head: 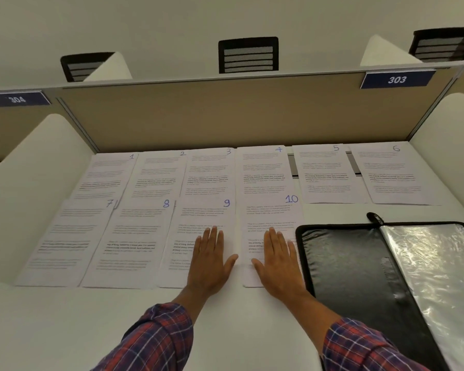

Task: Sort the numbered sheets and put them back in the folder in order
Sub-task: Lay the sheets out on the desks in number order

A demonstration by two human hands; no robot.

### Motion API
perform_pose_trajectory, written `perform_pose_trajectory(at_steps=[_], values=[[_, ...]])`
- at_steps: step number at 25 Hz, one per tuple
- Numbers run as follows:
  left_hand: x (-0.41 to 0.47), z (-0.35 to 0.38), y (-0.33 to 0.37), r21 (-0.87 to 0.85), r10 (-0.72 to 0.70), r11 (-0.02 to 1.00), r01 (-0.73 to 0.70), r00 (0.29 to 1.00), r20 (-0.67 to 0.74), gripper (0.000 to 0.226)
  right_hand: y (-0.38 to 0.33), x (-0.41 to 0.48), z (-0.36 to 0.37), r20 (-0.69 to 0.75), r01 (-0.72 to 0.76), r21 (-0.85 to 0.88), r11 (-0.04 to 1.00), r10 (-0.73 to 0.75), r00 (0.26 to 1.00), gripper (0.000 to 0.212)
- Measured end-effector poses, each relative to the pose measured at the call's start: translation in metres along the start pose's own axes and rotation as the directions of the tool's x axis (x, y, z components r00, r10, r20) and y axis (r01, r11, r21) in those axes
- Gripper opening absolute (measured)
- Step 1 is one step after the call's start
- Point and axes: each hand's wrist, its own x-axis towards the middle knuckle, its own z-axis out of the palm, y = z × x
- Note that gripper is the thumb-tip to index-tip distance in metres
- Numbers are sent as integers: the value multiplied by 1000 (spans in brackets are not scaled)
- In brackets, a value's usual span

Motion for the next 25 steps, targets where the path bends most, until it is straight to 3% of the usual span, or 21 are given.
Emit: perform_pose_trajectory(at_steps=[9,19,25], values=[[12,-43,-141,23,47,999,-45,997,-62,86,-156,58,9,-47,11,10,1000,-10,999,84],[33,-78,-327,23,-69,997,70,996,-47,85,-342,140,26,-22,136,85,987,-134,991,86],[80,-99,-408,-36,-231,973,229,970,-77,99,-413,209,11,41,85,246,965,-98,994,76]])
